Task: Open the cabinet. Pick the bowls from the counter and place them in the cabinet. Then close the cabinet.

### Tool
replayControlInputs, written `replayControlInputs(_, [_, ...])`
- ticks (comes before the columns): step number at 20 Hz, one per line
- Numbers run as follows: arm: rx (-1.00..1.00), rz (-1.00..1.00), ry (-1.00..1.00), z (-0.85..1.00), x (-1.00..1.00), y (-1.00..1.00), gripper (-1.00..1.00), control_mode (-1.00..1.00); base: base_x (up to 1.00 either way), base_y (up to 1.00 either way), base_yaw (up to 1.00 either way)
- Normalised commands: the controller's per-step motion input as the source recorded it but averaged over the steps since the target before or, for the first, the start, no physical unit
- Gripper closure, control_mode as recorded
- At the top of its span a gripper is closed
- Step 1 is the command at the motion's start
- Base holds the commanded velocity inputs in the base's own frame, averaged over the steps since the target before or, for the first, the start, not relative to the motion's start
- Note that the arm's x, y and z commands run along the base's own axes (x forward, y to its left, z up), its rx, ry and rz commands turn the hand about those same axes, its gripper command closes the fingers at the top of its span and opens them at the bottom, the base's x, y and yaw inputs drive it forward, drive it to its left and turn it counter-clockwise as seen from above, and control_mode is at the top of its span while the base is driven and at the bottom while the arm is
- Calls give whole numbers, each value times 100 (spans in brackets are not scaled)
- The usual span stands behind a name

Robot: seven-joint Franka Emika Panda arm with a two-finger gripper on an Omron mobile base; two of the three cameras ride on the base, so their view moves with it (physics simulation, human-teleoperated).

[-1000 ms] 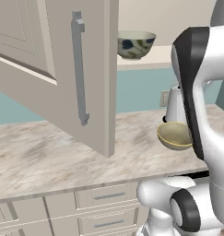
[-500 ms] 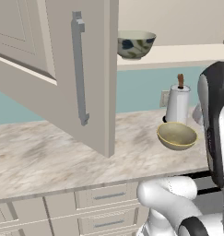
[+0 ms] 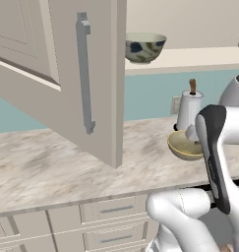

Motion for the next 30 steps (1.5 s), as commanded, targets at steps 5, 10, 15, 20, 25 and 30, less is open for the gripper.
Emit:
replayControlInputs(5, [0, -16, 0, -53, 100, 4, -100, -100, 0, 0, 0])
replayControlInputs(10, [-3, -3, 0, -45, 96, -13, -100, -100, 0, 0, 0])
replayControlInputs(15, [-9, 4, 0, -31, 50, -33, -100, -100, 0, 0, 0])
replayControlInputs(20, [-17, 20, 8, -8, 0, -23, -100, -100, 0, 0, 0])
replayControlInputs(25, [-15, 22, 5, -23, 1, -3, -100, -100, 0, 0, 0])
replayControlInputs(30, [-5, 9, 0, -55, 17, 3, -100, -100, 0, 0, 0])
